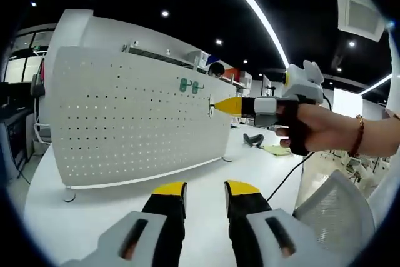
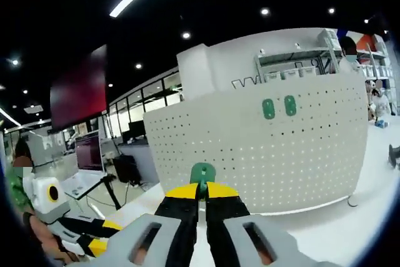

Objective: Insert the hook assembly into the mounting plate slot until the hook locks in place.

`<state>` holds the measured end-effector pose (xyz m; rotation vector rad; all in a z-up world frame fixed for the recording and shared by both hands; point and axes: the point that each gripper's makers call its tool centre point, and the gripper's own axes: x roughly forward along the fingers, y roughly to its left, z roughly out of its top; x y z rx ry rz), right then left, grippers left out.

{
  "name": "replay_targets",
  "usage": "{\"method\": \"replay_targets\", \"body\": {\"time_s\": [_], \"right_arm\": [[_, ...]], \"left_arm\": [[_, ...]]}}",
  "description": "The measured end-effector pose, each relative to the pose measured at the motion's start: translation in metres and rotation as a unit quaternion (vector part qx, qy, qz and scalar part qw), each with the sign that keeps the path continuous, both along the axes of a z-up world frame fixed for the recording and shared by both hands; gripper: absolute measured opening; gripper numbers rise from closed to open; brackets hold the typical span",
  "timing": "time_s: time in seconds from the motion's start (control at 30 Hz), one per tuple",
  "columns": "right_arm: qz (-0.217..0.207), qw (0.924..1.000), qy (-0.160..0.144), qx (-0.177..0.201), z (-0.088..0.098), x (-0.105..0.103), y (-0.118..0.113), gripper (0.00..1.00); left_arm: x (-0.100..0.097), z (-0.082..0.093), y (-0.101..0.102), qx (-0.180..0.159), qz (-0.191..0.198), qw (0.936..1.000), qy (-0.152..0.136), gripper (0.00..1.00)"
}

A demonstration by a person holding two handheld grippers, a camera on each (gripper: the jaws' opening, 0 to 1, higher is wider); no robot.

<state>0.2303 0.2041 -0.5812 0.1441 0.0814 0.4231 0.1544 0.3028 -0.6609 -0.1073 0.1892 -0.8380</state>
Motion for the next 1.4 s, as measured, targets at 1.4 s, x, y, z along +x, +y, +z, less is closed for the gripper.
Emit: {"method": "replay_targets", "body": {"time_s": [1.4], "right_arm": [[-0.081, 0.9893, -0.098, -0.071, 0.070, 0.082, -0.021, 0.01]], "left_arm": [[-0.007, 0.005, 0.010, -0.009, -0.001, 0.9999, -0.013, 0.48]]}}
